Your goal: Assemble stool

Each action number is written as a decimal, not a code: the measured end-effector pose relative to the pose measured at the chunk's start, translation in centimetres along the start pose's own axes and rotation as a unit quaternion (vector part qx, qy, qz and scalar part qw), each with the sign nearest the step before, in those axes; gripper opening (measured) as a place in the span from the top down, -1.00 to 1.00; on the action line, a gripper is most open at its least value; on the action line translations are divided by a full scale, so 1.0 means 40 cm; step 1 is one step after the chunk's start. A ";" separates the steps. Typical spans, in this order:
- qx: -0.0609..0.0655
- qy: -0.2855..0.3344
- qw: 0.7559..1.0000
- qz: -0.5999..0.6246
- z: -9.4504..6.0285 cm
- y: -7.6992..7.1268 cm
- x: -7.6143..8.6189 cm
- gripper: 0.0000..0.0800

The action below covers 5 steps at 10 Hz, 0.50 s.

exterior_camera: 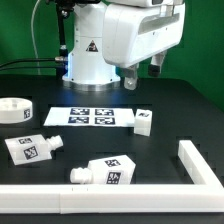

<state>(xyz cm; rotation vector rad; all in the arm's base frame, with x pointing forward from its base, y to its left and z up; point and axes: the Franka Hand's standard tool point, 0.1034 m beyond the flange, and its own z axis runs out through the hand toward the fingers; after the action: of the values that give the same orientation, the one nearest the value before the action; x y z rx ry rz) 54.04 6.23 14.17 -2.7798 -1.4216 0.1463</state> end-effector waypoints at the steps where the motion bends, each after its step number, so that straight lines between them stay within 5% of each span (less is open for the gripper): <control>1: 0.000 0.000 1.000 0.000 0.000 0.000 0.000 -0.62; 5: 0.003 -0.001 1.000 0.002 0.010 0.005 -0.005 -0.62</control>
Offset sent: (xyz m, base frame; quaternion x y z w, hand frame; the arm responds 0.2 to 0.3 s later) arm 0.0000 0.0000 0.0000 0.0000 0.0000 0.0000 1.0000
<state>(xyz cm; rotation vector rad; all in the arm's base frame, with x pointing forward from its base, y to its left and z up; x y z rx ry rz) 54.04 5.95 13.79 -2.7799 -1.4141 0.1539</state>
